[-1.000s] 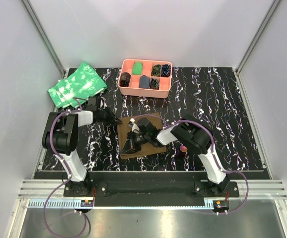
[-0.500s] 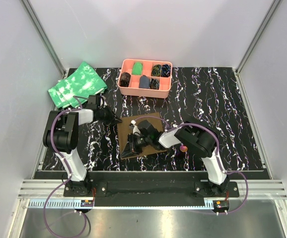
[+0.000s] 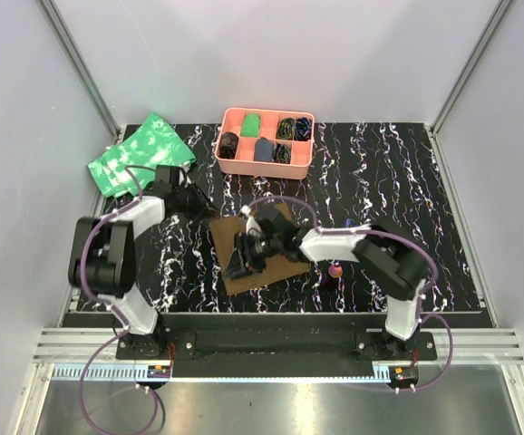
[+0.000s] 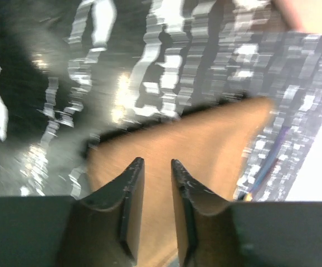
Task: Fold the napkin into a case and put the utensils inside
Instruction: Smooth out the square-folded napkin at the center of the board.
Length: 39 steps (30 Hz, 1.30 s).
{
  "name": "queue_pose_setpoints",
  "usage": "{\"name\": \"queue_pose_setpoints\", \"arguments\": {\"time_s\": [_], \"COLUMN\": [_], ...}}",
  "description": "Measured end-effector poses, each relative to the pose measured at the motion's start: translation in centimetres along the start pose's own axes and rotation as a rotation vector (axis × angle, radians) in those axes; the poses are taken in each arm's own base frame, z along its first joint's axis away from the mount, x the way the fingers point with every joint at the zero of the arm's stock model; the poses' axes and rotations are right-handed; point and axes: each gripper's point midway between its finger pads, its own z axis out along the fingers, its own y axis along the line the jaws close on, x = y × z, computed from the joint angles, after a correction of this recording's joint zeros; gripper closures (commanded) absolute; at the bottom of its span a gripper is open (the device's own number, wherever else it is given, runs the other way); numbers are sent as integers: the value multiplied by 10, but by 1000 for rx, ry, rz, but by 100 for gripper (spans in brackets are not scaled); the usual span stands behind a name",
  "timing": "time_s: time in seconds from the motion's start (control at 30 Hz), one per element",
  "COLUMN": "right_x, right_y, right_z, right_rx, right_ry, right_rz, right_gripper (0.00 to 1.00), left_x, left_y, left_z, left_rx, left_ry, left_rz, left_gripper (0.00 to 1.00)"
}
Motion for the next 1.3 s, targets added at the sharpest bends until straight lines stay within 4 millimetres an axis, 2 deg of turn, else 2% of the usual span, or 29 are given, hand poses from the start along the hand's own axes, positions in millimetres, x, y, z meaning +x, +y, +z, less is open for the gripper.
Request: {"name": "queue_pose_setpoints", "arguments": {"time_s": [0.03,0.1,0.13,0.2,0.23,0.3,0.37,0.4,0.5,0.6,0.77,0.97,1.13,1.3], "right_x": [-8,-37,-49,-82,-98,-123,-140,-149,-163,-170,-167,-180,-185,-188], "right_y": [6,10,7,-11,-24,-54,-79,-93,-117,-133,-138,-133,-148,-160], "right_z": [-9,-39,-51,-81,-94,-119,-134,-140,-143,-137,-129,-122,-109,-103], "right_rx": [-1,13,24,67,96,159,205,229,258,268,235,164,148,132], "right_ry": [-19,-96,-127,-208,-245,-301,-329,-338,-331,-310,-280,-312,-304,-292], "right_rz": [-15,-43,-46,-35,-25,7,27,37,48,53,65,60,99,138], "right_gripper": [46,45,45,47,48,52,55,62,73,76,86,87,88,87], "left_x": [-4,-9,-9,-3,5,35,67,88,133,158,174,198,212,215], "left_y": [-11,-33,-44,-60,-64,-65,-59,-51,-27,-10,1,20,35,37], "left_z": [-11,-29,-39,-52,-54,-51,-41,-35,-27,-31,-42,-47,-47,-48], "left_rx": [21,69,94,133,146,157,145,128,78,54,72,60,29,36], "left_ry": [-28,-78,-102,-131,-134,-93,-32,13,110,150,141,174,206,195], "left_rz": [20,62,85,125,142,170,190,197,205,208,207,191,162,135], "left_gripper": [67,68,68,69,71,73,74,75,76,77,78,78,77,77]}}
